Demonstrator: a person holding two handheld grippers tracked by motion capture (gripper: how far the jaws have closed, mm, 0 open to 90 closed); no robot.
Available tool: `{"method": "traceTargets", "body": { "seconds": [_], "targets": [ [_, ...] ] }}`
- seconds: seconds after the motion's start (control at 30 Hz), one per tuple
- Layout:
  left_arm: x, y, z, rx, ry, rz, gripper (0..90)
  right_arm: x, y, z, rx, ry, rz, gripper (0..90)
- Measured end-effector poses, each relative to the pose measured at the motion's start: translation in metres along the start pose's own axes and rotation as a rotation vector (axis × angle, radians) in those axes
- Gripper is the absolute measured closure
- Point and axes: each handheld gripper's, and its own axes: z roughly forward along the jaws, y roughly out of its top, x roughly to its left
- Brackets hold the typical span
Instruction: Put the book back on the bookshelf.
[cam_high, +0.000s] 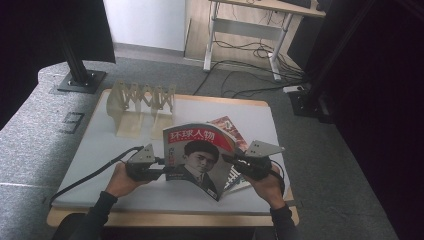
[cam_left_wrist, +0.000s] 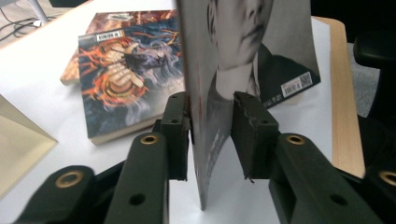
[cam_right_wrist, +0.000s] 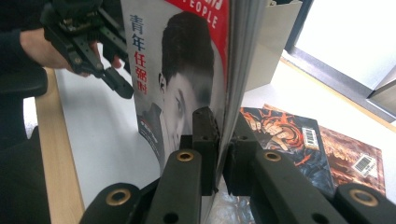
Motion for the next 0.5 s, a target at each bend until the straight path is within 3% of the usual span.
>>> {"method": "traceTargets", "body": {
  "seconds": [0.23,0.5],
  "targets": [
    [0.01,0.022,-0.007,-0.046,-0.02,-0.025,61.4,0.001,-0.001,-0.001,0.005,-0.01,-0.015,82.1],
    [0.015,0.054,-0.018,-0.077,0.0,0.018,61.3,0.002,0.0,-0.001,0.008,-0.017,-0.035,81.7]
  ]
}}
